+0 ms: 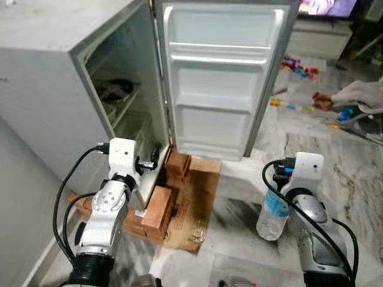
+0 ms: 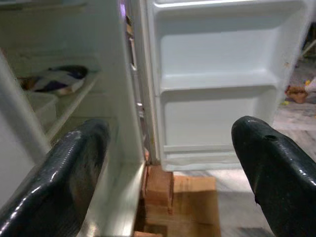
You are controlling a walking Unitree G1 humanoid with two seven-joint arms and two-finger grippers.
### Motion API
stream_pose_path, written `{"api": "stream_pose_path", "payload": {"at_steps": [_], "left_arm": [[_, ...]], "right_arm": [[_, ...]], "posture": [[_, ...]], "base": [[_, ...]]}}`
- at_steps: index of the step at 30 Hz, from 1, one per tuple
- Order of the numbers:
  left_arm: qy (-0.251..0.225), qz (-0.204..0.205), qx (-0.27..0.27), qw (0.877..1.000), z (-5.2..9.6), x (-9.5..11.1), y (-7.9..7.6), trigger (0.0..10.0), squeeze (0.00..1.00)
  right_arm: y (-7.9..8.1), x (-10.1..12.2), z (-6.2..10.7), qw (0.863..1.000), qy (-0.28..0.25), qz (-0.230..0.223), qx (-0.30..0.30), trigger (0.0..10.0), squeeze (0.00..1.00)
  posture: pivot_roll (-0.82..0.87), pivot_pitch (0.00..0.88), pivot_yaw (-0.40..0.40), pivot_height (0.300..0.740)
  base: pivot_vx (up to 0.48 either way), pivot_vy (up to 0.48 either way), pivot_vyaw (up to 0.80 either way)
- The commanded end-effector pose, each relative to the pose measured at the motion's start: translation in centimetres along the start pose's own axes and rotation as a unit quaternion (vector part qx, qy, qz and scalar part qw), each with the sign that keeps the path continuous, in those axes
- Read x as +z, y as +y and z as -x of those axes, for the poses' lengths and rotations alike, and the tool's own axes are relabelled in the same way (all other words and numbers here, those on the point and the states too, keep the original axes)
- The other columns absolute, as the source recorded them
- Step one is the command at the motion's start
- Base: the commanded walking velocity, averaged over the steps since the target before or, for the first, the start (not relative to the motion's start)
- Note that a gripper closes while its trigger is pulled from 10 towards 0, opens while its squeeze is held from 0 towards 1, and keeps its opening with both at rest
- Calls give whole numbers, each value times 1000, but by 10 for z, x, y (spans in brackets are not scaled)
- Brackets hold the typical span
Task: Restocking fridge
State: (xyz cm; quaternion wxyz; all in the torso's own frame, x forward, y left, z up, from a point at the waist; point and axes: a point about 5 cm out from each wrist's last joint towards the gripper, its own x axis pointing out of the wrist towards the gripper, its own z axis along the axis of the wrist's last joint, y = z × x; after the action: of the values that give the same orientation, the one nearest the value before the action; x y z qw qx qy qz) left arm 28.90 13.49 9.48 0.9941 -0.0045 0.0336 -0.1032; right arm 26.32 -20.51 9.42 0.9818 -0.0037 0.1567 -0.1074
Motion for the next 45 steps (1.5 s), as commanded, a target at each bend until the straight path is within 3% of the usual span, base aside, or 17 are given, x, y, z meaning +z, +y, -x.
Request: {"api": "stream_pose_path", "payload": {"at_steps": [1,14,21,26,45], "left_arm": [[-5,3,-5,1000,-2,4,-5,10000,0],[3,-1,13,1000,-4,2,0,10000,0],[0,-1,14,1000,-2,3,5,10000,0],[-5,-6,16,1000,-3,5,5,10000,0],[-3,-8,20,1000,-2,2,0,10000,0]], "right_arm": [[-3,5,-3,1000,-9,0,-4,10000,0],[22,16,-12,999,-32,-14,37,10000,0],[26,18,-12,998,-45,-16,40,10000,0],[27,17,-12,997,-52,6,50,10000,0],[31,20,-14,995,-63,18,69,10000,0]], "posture": [[-83,0,34,740],[-82,0,44,740],[-55,0,47,740],[-48,0,38,740],[-44,0,23,740]], "base": [[0,-326,0],[0,-345,0],[0,0,0],[341,0,0],[467,0,0]]}}
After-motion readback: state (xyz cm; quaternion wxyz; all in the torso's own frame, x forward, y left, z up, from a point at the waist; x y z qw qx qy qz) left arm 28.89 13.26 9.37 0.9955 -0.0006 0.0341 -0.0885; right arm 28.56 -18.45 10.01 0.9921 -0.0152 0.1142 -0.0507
